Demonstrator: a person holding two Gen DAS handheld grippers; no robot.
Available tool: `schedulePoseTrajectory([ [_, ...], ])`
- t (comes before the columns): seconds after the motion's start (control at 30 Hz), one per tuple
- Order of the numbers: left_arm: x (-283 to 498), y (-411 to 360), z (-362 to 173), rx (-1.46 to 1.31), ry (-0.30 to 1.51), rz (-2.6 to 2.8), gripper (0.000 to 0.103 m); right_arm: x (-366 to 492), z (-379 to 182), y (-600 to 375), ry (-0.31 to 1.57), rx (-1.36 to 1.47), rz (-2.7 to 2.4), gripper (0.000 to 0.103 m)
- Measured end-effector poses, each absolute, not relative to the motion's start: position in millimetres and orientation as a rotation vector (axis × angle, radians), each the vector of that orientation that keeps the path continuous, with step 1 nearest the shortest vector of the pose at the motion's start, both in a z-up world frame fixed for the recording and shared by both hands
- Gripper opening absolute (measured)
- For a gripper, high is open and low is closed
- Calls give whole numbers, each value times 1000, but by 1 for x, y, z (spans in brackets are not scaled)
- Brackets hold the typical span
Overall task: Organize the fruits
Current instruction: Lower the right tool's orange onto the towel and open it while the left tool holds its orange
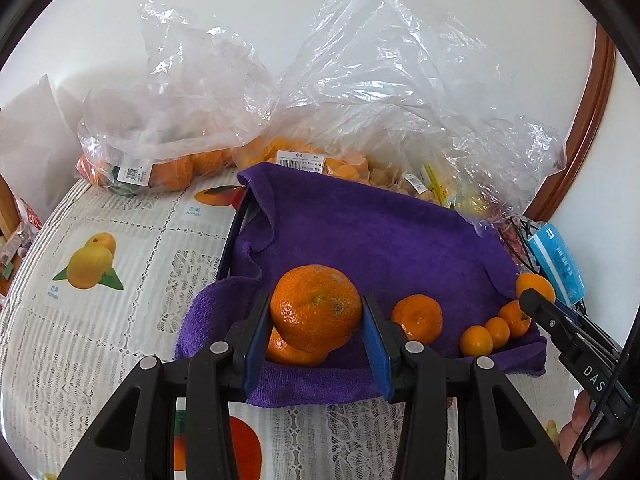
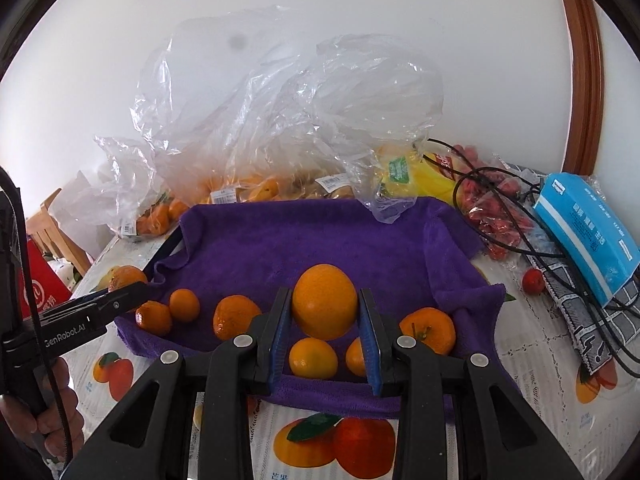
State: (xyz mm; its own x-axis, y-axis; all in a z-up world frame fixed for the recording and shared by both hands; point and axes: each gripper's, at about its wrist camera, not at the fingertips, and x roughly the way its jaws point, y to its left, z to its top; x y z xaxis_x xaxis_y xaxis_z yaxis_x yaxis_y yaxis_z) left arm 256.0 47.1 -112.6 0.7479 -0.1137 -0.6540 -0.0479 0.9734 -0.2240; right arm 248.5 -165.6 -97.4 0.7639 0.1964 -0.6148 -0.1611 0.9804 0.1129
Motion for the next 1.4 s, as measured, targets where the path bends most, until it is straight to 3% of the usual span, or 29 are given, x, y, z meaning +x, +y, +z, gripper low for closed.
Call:
schedulePoseTrajectory([
  [1.4,257,38,-116,-231,744,-66,42,264,-133,-152,749,7,157,32],
])
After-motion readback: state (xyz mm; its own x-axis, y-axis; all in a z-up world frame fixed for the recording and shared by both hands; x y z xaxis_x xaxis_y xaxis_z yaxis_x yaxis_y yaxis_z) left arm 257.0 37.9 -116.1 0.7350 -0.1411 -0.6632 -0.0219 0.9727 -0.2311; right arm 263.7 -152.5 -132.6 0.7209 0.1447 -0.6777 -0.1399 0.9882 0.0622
